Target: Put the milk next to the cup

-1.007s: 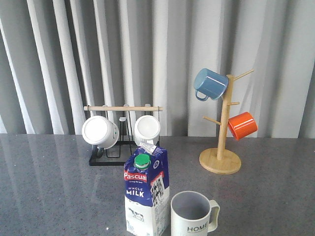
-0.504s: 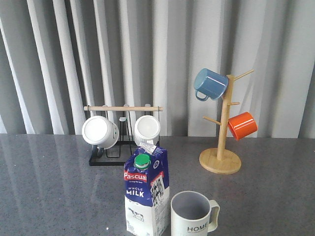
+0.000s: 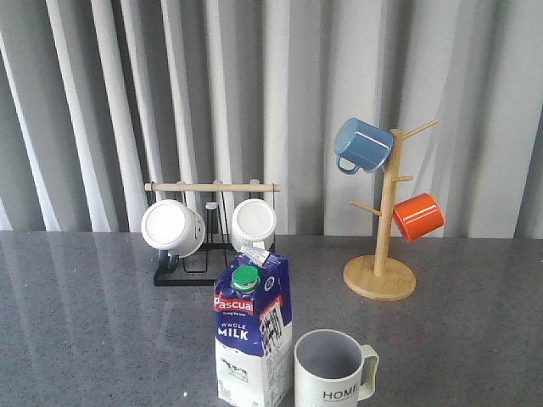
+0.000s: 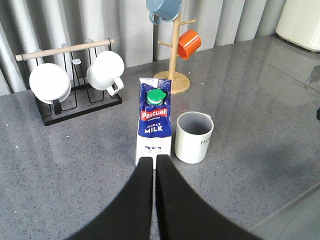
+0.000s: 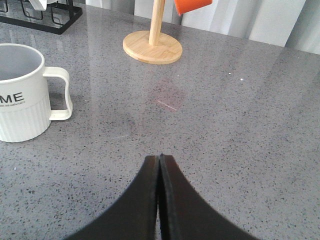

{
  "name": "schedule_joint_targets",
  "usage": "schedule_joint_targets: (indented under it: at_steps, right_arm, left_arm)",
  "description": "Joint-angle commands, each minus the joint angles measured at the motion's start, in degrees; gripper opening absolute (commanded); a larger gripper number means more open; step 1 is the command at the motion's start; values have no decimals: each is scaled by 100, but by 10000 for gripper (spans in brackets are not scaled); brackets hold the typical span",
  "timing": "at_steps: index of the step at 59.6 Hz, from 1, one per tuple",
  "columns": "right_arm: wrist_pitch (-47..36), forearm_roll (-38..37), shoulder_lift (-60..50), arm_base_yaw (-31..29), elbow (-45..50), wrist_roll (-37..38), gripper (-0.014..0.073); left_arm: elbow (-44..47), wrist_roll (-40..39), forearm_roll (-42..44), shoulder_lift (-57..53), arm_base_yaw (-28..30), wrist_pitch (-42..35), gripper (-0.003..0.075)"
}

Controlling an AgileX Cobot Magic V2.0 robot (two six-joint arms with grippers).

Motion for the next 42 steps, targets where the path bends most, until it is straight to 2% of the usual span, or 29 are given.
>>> schedule_joint_targets:
  at_steps: [1, 6, 16, 23, 29, 36, 42]
  right_arm:
    - [-293, -179, 0, -12, -154, 15, -4]
    - [-287, -179, 0, -12, -154, 15, -4]
    - [-287, -179, 0, -12, -154, 15, -4]
    - [-287, -179, 0, -12, -154, 15, -4]
    - [-287, -179, 0, -12, -154, 15, -4]
    - [-287, -179, 0, -12, -154, 15, -4]
    - [-287, -179, 0, -12, -154, 15, -4]
  left_arm:
    - [473, 1, 60, -65, 102, -1119, -8]
    - [1501, -4, 149, -390, 300, -2278, -8]
    - [4152, -24, 147, -1289, 670, -4935, -7]
    - [5741, -100, 121, -2002, 931, -6242, -7]
    - [6671, -366, 121, -2584, 1165, -6636, -7]
    - [7271, -413, 121, -3273, 1451, -6638, -6]
    - [7290, -246, 133, -3819, 1719, -6129, -6]
